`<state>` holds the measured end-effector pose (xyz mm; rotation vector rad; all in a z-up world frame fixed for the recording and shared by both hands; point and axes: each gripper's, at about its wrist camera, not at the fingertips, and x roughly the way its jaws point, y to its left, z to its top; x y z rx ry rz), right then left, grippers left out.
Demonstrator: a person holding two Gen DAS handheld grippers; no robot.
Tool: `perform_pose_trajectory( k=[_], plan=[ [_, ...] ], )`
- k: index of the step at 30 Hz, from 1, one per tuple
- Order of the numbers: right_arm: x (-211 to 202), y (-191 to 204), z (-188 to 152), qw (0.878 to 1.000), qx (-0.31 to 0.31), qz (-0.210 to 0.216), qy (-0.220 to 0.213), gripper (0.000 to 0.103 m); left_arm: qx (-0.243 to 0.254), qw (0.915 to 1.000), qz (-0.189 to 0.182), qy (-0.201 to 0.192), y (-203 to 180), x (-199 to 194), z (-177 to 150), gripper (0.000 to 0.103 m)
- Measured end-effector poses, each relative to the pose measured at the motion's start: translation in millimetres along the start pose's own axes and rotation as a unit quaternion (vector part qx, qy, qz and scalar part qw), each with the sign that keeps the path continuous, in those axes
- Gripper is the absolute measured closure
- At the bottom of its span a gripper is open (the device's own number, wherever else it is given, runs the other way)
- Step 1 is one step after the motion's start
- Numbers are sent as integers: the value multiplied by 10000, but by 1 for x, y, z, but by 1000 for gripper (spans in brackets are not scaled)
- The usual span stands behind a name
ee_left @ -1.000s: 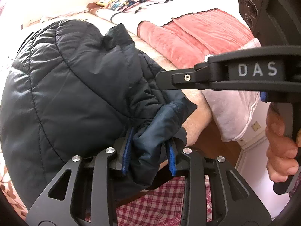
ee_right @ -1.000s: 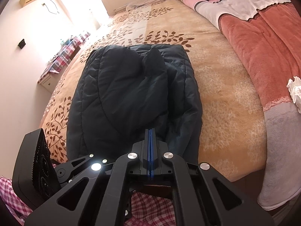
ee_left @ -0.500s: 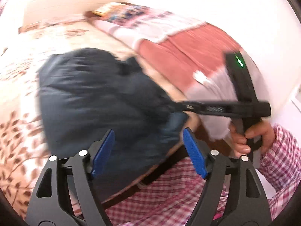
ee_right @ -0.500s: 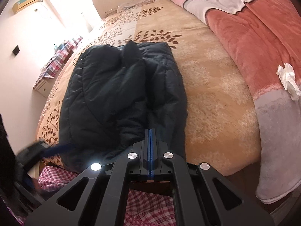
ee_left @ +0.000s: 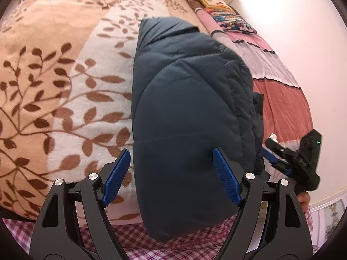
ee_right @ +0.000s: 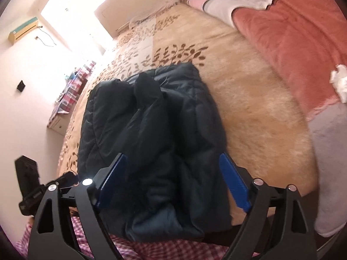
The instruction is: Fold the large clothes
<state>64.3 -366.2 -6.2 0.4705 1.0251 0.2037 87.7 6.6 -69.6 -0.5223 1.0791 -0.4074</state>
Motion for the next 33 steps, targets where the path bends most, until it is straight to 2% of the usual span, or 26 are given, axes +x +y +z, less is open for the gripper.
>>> perform_pose_trajectory(
  k=[2, 6, 11, 15, 18, 20, 22, 24, 25, 27, 31, 33],
  plan=[
    [16, -5, 3, 9997, 60, -55, 244, 17, -24, 9999, -149, 82, -2, 6, 0, 25],
    [38, -20, 2, 9981, 290, 26, 552, 9, 28, 9996, -223, 173, -7, 14, -1, 20],
    [49, -36, -4, 9938, 608, 498, 790, 9, -38, 9983, -560, 133, -5, 8, 2, 18],
    [61, -47, -7, 9872, 883, 838, 1034, 9, -15, 9984, -428, 380, -3, 20, -1, 16],
    [67, -51, -8, 9847, 987, 934, 1091, 8, 133, 9980, -411, 468, -6, 27, -6, 9],
    [69, -52, -9, 9845, 973, 960, 1104, 8, 361, 9977, -220, 524, -10, 34, -8, 4],
    [71, -52, -11, 9842, 971, 953, 1130, 8, 462, 9973, -173, 548, -11, 40, -9, 4],
    [73, -49, -13, 9855, 908, 872, 1140, 9, 325, 9968, -288, 666, -7, 49, -8, 4],
    [74, -48, -14, 9859, 891, 846, 1136, 9, 91, 9960, -421, 786, -1, 54, -8, 4],
    [75, -46, -15, 9860, 905, 861, 1109, 13, -227, 9940, -584, 901, 5, 60, -7, 4],
    [76, -44, -19, 9840, 985, 1054, 1041, 24, 303, 9970, -303, 637, -16, 50, -9, 16],
    [74, -44, -20, 9830, 1008, 1188, 968, 37, 411, 9976, -206, 526, -23, 46, -9, 21]
  ],
)
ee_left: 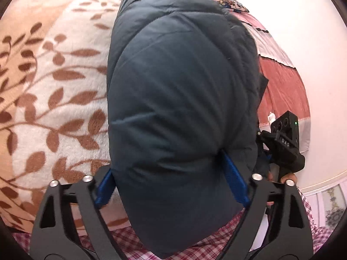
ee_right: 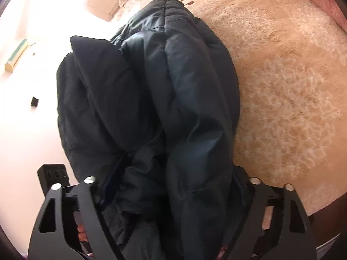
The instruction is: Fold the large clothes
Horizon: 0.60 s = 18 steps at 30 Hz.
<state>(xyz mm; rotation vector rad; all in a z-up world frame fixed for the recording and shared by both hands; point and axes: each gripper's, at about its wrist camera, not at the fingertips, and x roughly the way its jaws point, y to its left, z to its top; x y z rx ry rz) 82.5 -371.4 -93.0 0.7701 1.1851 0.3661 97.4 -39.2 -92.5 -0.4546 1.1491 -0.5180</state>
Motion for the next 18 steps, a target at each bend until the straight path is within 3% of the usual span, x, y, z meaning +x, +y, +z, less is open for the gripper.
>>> perform_pose_trajectory(
  k=[4, 8, 13, 18],
  plan=[
    [-12, 3, -10, 9998, -133, 107, -143, 51, 602, 9969, 349, -370, -18, -12, -1, 34],
    [-18, 27, -28, 9974, -566, -82, -429, 60, 1275, 9857, 740, -810, -32, -27, 7, 38],
    [-8, 65, -25, 9915, -1071, -314, -667, 64, 1426, 9779, 961, -1185, -15, -47, 37, 40],
    [28, 118, -7, 9860, -1483, -403, -647, 64, 1349, 9693, 1258, -1623, 19, -66, 86, 41]
  ],
)
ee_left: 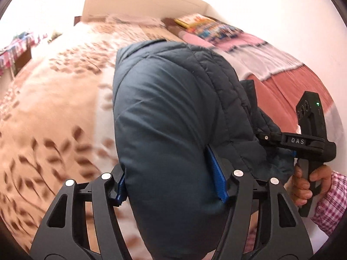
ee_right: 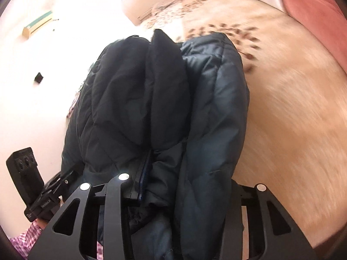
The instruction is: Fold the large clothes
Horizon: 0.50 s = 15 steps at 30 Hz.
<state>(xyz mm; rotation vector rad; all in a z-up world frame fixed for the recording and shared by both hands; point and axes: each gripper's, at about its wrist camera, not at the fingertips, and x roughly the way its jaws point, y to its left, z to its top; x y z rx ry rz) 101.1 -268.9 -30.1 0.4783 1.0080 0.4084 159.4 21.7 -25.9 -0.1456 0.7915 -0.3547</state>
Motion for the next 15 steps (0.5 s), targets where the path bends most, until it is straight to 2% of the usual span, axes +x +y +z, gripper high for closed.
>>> perform_pose_trajectory(
  k=[4, 8, 12, 15],
  plan=[
    [41, 34, 49, 9994, -329, -64, 16, 64, -118, 9991, 336, -238, 44, 13, 34, 41],
    [77, 62, 78, 9981, -595, -133, 78, 65, -240, 9976, 565, -307, 77, 31, 52, 41],
    [104, 84, 91, 9963, -807, -278, 95, 65, -381, 9964, 689, -324, 103, 51, 63, 41],
    [116, 88, 96, 9952, -903, -363, 74, 65, -400, 9960, 707, -367, 108, 66, 69, 41]
  ],
)
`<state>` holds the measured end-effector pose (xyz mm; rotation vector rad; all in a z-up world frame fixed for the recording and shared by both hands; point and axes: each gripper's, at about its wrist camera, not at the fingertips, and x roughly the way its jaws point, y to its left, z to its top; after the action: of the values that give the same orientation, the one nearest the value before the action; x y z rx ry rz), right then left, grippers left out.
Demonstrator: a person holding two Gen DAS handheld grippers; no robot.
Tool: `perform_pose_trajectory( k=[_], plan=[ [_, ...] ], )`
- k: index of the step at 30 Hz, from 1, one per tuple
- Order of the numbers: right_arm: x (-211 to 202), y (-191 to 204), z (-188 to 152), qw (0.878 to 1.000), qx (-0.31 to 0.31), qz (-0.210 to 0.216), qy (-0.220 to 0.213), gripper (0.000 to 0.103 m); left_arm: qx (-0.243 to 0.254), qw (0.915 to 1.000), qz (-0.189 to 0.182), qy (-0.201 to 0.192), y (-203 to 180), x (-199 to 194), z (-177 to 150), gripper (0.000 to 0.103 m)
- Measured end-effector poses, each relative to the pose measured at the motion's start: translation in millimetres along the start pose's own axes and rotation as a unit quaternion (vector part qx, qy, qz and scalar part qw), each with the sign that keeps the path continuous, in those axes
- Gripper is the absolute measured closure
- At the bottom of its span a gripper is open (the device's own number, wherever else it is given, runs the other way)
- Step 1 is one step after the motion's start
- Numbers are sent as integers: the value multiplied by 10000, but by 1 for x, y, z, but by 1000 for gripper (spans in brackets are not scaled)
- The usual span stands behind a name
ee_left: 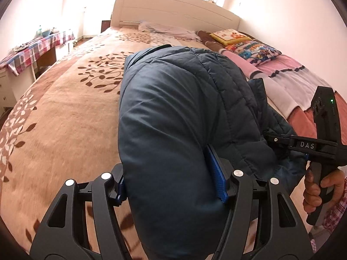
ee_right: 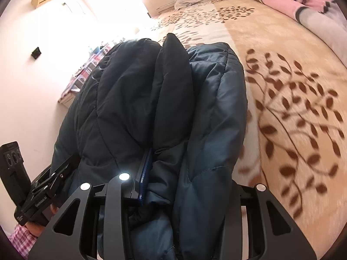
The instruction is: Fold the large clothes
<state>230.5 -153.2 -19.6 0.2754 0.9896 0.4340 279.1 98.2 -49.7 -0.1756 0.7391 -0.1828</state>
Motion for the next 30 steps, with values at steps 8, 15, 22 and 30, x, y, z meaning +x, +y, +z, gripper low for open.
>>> perform_pose_trajectory(
  k=[8, 15, 22, 30],
  plan=[
    [-2, -6, -15, 10000, 38, 9, -42, 65, 1, 10000, 42, 36, 5, 5, -7, 40],
    [-5, -2, -14, 9998, 168, -78, 55, 61, -149, 9996, 156, 186, 2, 4, -8, 36],
    [-6, -2, -16, 9988, 453, -97, 136, 50, 54, 9979, 593, 266, -5, 0, -7, 23],
    [-32, 9, -16, 9980, 420, -462, -42, 33, 306, 9956, 857, 215, -15, -25, -7, 23]
  ],
)
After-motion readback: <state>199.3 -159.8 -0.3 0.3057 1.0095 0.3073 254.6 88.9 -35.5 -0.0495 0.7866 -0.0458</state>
